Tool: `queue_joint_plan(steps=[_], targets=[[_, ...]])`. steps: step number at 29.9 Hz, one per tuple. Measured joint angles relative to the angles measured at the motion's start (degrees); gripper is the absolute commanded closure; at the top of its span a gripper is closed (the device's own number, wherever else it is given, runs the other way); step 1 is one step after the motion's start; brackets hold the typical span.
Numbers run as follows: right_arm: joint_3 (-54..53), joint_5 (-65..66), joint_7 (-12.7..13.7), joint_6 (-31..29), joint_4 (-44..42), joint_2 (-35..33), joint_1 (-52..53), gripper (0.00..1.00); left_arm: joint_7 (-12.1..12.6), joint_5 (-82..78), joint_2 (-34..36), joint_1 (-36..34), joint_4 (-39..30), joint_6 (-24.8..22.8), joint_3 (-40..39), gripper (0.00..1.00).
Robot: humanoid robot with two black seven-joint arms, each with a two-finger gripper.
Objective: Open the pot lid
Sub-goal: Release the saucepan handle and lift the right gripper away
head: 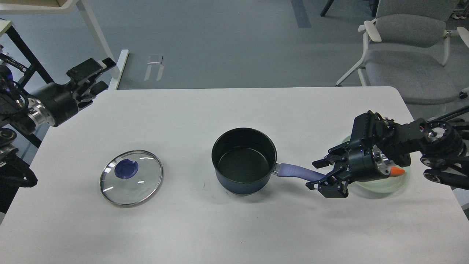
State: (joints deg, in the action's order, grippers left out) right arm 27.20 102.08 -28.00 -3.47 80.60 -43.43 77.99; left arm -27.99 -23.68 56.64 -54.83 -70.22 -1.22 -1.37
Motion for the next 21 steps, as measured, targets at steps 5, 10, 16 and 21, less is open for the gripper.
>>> queue_joint_plan(steps=[5, 10, 16, 21], targets=[[-0.10, -2.17, -0.01, -0.12, 0.15, -1.83, 2.36, 0.02, 0.00, 7.49, -1.36, 0.07, 1.69, 0.01, -1.95, 0.01], [-0.37, -7.33, -0.01, -0.13, 1.24, -4.68, 5.94, 0.02, -0.01, 8.34, -1.60, 0.09, 2.02, 0.02, -3.30, 0.01], [-0.62, -13.73, -0.02, -0.13, 2.63, -9.06, 11.29, 0.01, -0.01, 8.41, -1.54, 0.15, 2.06, 0.45, -3.78, 0.01], [-4.40, -22.98, -0.01, -0.13, 2.30, -12.76, 13.88, 0.01, -0.01, 8.87, -1.47, 0.14, 2.20, 0.52, -3.93, 0.01]])
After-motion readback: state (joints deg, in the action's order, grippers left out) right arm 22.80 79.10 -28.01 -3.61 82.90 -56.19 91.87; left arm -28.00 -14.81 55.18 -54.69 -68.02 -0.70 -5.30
